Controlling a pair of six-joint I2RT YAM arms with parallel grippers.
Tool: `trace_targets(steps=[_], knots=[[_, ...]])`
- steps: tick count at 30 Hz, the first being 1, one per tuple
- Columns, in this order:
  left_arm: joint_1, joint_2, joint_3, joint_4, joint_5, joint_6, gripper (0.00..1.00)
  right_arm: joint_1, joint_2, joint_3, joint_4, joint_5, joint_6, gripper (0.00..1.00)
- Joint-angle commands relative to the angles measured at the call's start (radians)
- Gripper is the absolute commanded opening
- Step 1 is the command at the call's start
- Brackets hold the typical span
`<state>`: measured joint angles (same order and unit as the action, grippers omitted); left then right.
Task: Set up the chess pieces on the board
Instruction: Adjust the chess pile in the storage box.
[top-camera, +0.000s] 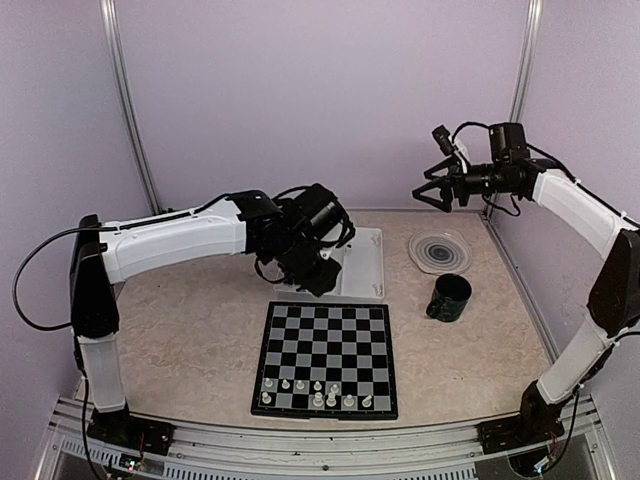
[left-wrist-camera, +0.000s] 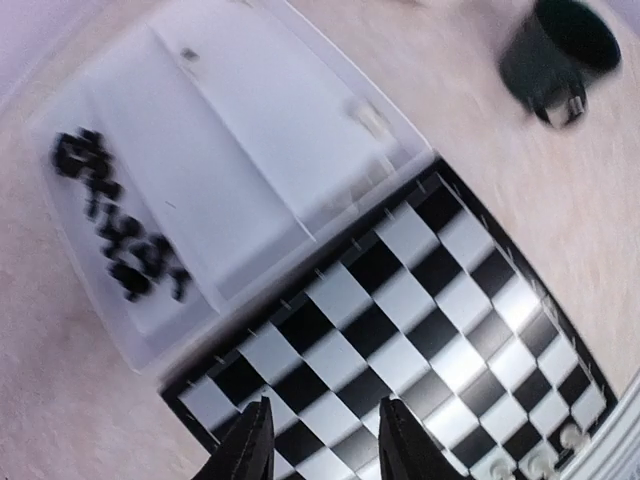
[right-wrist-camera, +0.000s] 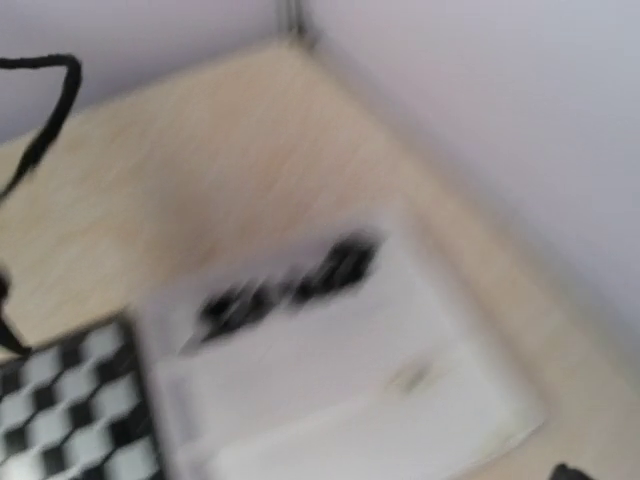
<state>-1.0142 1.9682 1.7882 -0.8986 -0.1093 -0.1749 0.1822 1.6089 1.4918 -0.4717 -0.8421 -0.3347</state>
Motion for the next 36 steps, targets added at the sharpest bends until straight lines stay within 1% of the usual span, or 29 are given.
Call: trace_targets(steps=[1, 2, 3, 5, 6, 7, 8, 9, 10, 12, 15, 17, 19, 24, 26, 29, 31, 34, 36], knots=[[0.095, -0.104, -0.039, 0.333, -0.184, 0.008, 0.41, 0.0, 0.011, 0.172, -0.038, 0.057, 0.002, 0.99], [0.11, -0.116, -0.064, 0.394, -0.213, 0.008, 0.44, 0.001, 0.027, 0.184, -0.054, 0.02, -0.003, 0.99], [0.12, -0.123, -0.085, 0.448, -0.273, 0.01, 0.47, 0.0, 0.057, 0.194, -0.067, -0.048, -0.024, 0.99], [0.123, -0.14, -0.14, 0.571, -0.468, 0.049, 0.58, 0.002, 0.121, 0.217, -0.055, -0.055, -0.007, 0.98], [0.123, -0.151, -0.177, 0.645, -0.557, 0.078, 0.65, 0.004, 0.156, 0.234, -0.066, -0.047, -0.023, 0.91], [0.124, -0.162, -0.231, 0.743, -0.625, 0.118, 0.71, 0.009, 0.194, 0.253, -0.071, -0.022, -0.043, 0.8], [0.125, -0.185, -0.288, 0.847, -0.668, 0.159, 0.77, 0.014, 0.226, 0.266, -0.068, 0.015, -0.058, 0.68], [0.127, -0.204, -0.335, 0.944, -0.698, 0.204, 0.85, 0.02, 0.253, 0.274, -0.058, 0.053, -0.066, 0.59], [0.129, -0.217, -0.373, 1.006, -0.699, 0.23, 0.89, 0.024, 0.277, 0.277, -0.045, 0.085, -0.071, 0.51], [0.137, -0.237, -0.399, 1.022, -0.669, 0.236, 0.94, 0.038, 0.325, 0.288, -0.033, 0.13, -0.098, 0.47], [0.135, -0.249, -0.419, 0.977, -0.606, 0.23, 0.94, 0.074, 0.404, 0.333, -0.064, 0.21, -0.163, 0.42], [0.119, -0.269, -0.449, 0.976, -0.563, 0.236, 0.94, 0.111, 0.463, 0.385, -0.135, 0.254, -0.208, 0.35], [0.09, -0.289, -0.466, 0.98, -0.57, 0.236, 0.94, 0.154, 0.515, 0.437, -0.221, 0.311, -0.262, 0.3], [0.033, -0.287, -0.444, 0.942, -0.588, 0.26, 0.94, 0.276, 0.606, 0.496, -0.391, 0.519, -0.406, 0.27], [0.018, -0.281, -0.439, 0.931, -0.588, 0.252, 0.94, 0.316, 0.635, 0.499, -0.434, 0.606, -0.438, 0.27], [0.006, -0.283, -0.429, 0.91, -0.569, 0.23, 0.95, 0.36, 0.677, 0.504, -0.498, 0.686, -0.457, 0.28], [0.002, -0.285, -0.426, 0.903, -0.565, 0.222, 0.95, 0.374, 0.696, 0.514, -0.535, 0.708, -0.458, 0.31], [0.003, -0.285, -0.424, 0.902, -0.573, 0.221, 0.95, 0.39, 0.718, 0.526, -0.582, 0.755, -0.451, 0.43], [0.002, -0.283, -0.423, 0.902, -0.571, 0.216, 0.95, 0.398, 0.725, 0.523, -0.592, 0.8, -0.446, 0.44]])
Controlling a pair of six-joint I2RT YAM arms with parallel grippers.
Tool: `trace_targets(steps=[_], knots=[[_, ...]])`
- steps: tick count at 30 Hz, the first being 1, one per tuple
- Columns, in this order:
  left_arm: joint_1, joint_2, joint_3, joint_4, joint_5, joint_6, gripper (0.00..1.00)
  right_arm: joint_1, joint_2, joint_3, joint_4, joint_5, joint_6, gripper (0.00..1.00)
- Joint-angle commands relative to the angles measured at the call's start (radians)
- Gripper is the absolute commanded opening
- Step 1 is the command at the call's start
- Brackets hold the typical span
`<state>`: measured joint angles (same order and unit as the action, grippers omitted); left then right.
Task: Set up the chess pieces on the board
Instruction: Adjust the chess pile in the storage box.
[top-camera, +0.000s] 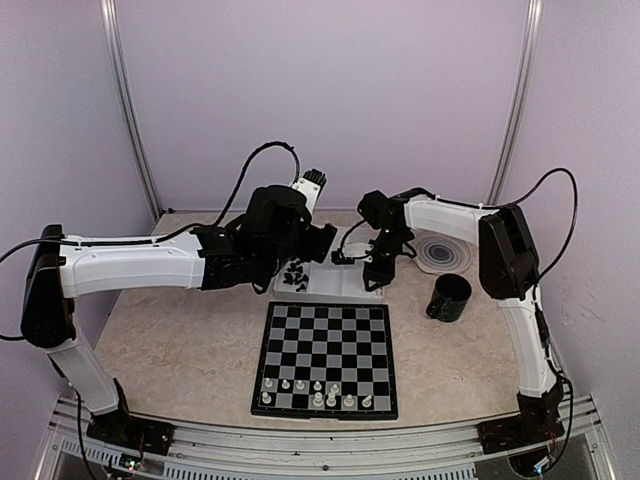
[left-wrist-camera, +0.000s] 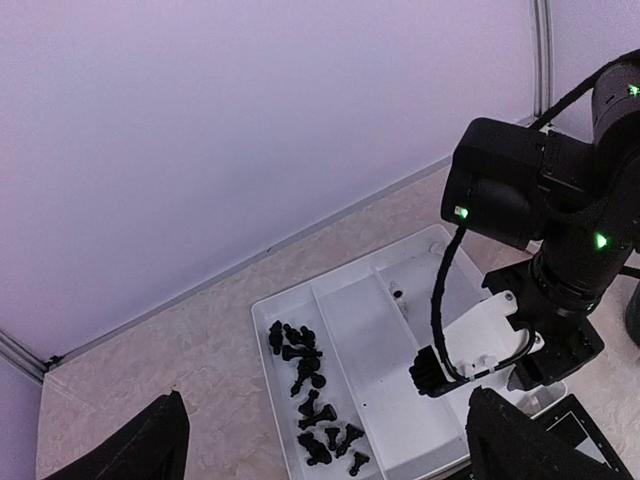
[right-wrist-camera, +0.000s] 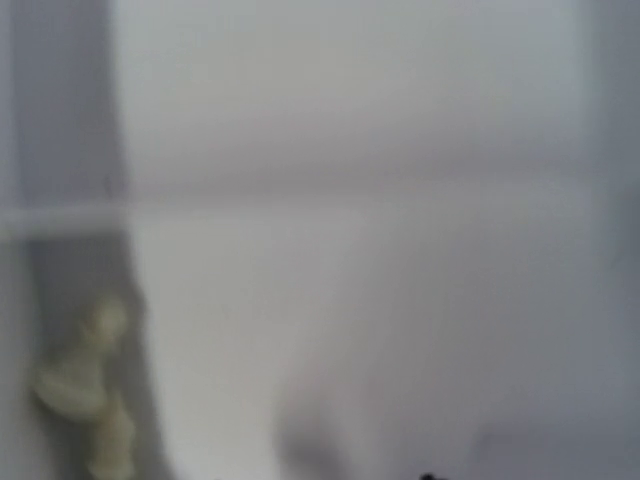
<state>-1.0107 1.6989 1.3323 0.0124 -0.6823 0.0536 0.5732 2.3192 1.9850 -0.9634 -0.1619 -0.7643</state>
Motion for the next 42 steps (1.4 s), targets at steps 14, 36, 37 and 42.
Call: trace_targets(steps=[14, 36, 37, 42], knots=[[0.007, 0.02, 0.056, -0.058, 0.017, -0.029, 0.95, 0.057, 0.032, -0.092, -0.068, 0.369, -0.023, 0.48], [0.011, 0.05, 0.07, -0.081, 0.026, -0.035, 0.96, 0.035, 0.061, 0.113, 0.06, 0.294, 0.016, 0.17], [0.011, 0.05, 0.07, -0.081, 0.026, -0.035, 0.96, 0.033, 0.056, 0.107, 0.054, 0.292, 0.01, 0.18], [0.012, 0.051, 0.071, -0.084, 0.037, -0.038, 0.96, 0.026, -0.009, 0.015, 0.024, 0.242, -0.09, 0.27]])
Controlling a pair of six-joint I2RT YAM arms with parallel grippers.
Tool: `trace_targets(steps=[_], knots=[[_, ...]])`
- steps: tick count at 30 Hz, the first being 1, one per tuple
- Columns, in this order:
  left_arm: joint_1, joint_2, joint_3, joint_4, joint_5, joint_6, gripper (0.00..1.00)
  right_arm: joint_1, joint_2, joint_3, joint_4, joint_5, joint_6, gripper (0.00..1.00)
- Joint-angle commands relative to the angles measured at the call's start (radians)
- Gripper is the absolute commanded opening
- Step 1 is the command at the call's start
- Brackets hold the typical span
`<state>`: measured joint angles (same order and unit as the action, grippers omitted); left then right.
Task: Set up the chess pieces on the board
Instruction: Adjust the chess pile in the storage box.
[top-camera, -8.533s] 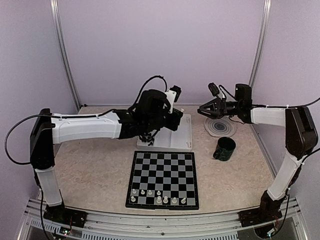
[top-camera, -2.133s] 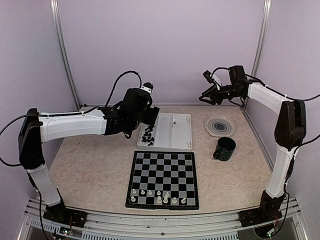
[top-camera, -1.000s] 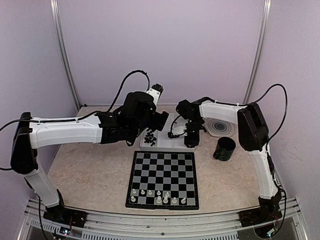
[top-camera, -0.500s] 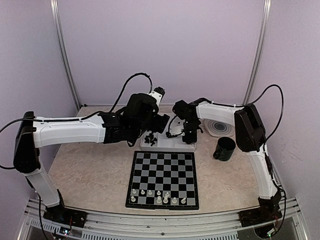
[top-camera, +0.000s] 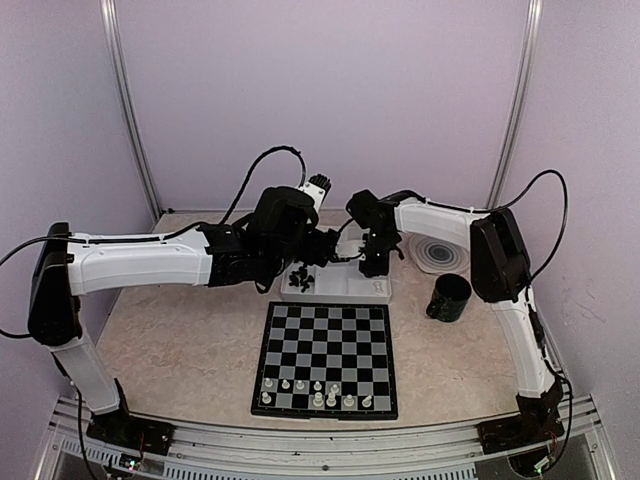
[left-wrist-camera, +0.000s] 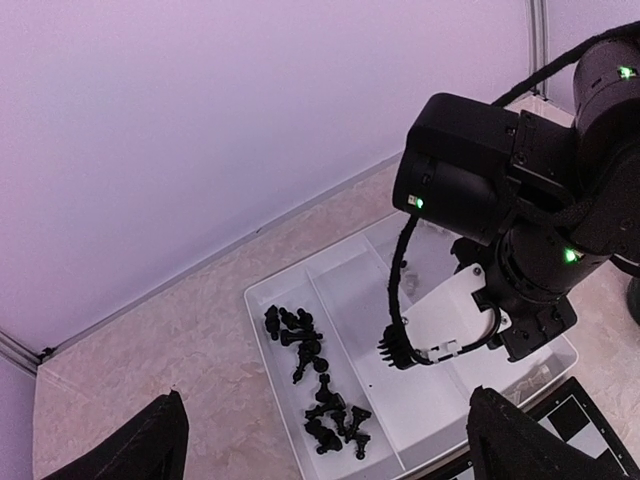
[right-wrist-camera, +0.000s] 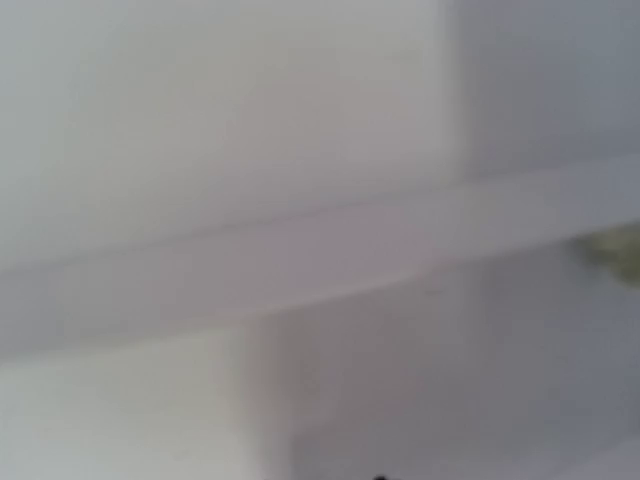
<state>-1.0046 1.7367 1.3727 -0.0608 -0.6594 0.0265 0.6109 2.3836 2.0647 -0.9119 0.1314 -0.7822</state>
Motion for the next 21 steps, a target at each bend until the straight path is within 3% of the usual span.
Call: trace_targets(steps=[1, 6, 15, 21], knots=[[0.006, 0.014, 0.032, -0.012, 0.017, -0.012, 0.96, -0.011, -0.086, -0.091, -0.023, -0.051, -0.096, 0.28], [0.01, 0.017, 0.034, -0.016, 0.023, -0.021, 0.96, -0.016, -0.104, -0.125, -0.008, -0.019, -0.135, 0.32], [0.012, 0.023, 0.038, -0.022, 0.032, -0.022, 0.96, -0.017, -0.092, -0.028, -0.049, -0.018, -0.174, 0.34], [0.013, 0.021, 0.039, -0.024, 0.037, -0.022, 0.96, -0.018, -0.169, -0.141, -0.077, 0.002, -0.326, 0.36]])
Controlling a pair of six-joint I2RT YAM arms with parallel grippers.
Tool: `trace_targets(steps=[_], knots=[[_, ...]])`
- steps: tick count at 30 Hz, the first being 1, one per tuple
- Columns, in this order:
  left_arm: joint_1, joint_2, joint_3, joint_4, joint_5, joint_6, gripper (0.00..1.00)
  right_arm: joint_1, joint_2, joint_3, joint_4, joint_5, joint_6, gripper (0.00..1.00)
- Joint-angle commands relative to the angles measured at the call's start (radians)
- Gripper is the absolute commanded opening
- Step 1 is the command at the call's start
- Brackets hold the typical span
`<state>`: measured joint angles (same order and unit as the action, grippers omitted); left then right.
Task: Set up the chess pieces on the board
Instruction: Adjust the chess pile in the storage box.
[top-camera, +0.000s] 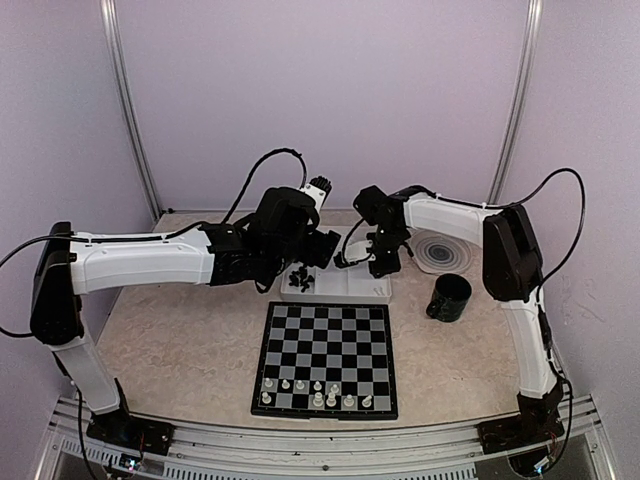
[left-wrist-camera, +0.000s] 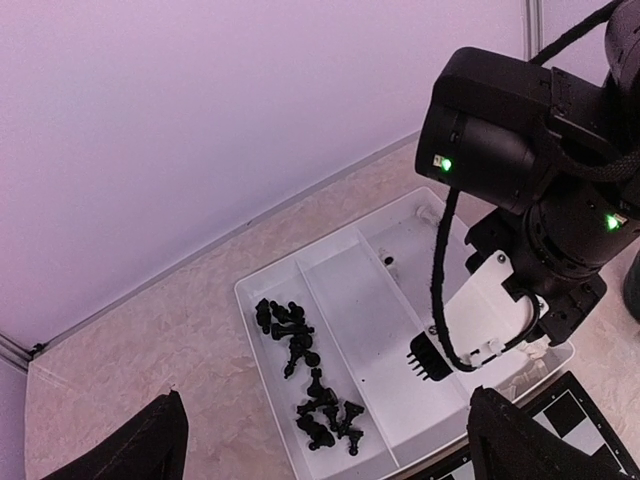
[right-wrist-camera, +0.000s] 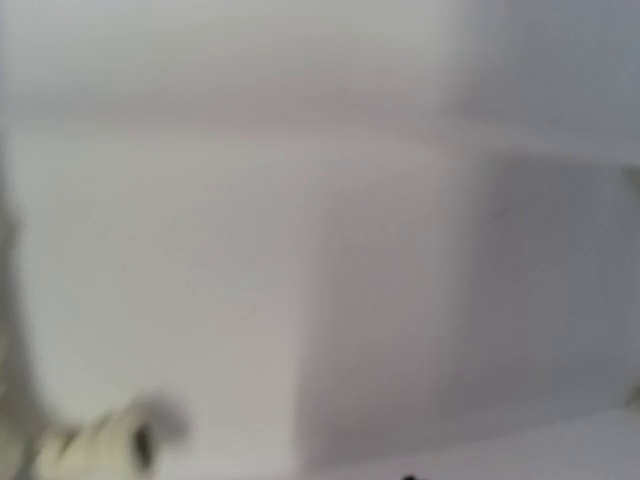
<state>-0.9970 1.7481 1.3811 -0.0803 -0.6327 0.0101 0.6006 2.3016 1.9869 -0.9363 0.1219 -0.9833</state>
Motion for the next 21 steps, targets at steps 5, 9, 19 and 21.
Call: trace_targets(steps=[5, 9, 19, 21], knots=[[0.007, 0.008, 0.032, -0.006, 0.018, -0.006, 0.96, -0.001, -0.113, -0.122, -0.063, 0.02, -0.215, 0.37], [0.008, 0.01, 0.032, -0.008, 0.02, -0.006, 0.96, 0.016, -0.086, -0.119, -0.067, 0.031, -0.218, 0.38], [0.009, 0.01, 0.034, -0.009, 0.026, -0.006, 0.96, 0.045, -0.064, -0.157, -0.094, 0.015, -0.271, 0.53], [0.011, 0.008, 0.035, -0.01, 0.029, -0.006, 0.96, 0.051, -0.063, -0.172, -0.089, 0.017, -0.286, 0.54]])
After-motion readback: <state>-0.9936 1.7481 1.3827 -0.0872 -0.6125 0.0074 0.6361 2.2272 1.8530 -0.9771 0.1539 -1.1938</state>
